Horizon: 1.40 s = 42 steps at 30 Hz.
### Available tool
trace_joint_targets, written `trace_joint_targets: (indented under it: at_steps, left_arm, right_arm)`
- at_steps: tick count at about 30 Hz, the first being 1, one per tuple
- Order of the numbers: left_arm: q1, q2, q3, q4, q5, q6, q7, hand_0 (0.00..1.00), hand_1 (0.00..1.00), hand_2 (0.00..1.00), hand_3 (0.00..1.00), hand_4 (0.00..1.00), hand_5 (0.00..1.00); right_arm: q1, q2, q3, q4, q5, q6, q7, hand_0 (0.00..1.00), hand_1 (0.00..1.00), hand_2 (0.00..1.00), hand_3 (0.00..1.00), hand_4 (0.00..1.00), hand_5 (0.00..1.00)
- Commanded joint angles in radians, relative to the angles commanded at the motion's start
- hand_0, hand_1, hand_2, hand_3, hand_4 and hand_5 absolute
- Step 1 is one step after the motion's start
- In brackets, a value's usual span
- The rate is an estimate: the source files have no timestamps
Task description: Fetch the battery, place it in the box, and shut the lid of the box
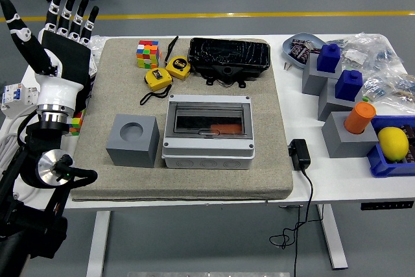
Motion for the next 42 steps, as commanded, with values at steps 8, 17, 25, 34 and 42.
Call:
trace_joint_targets:
  at_steps: [8,17,25,34,42]
  left_arm:
    - [0.052,0.027,-0.032,0.022,-0.108,-0.132,0.244,0.693,0.769,0.788,0.787,0.998,0.998]
    - [0.085,0.053,-0.007,-0.009,0.276,-0.029,0.319,0.585,0.7,0.712,0.702,0.998,0.941]
    - [0.099,0.039,0.016,0.018,0.607,0.088,0.233,0.545,0.63,0.632,0.638,0.998,0.785]
    - [0.122,0.035,0.066,0.081,0.891,0.247,0.144,0.59,0.702,0.702,0.697,0.998,0.788]
    - [0.124,0.038,0.075,0.079,0.767,0.315,-0.027,0.733,0.832,0.827,0.797,0.998,0.998]
  right_arm:
    - [0.002,0.0,0.002,0.0,0.0,-0.001,0.0,0.719,0.649,0.664,0.675,0.998,0.885]
    - [-0.005,0.002,0.008,0.0,-0.003,0.0,-0.001,0.719,0.648,0.665,0.676,0.998,0.885]
    - [-0.006,0.004,0.015,0.0,-0.009,-0.001,-0.001,0.719,0.647,0.664,0.674,0.998,0.884]
    - [0.02,0.004,-0.008,0.0,-0.005,0.001,0.0,0.719,0.648,0.664,0.675,0.998,0.885]
    - [0.026,0.002,0.11,0.0,-0.056,-0.037,0.074,0.846,0.77,0.775,0.815,0.998,0.998]
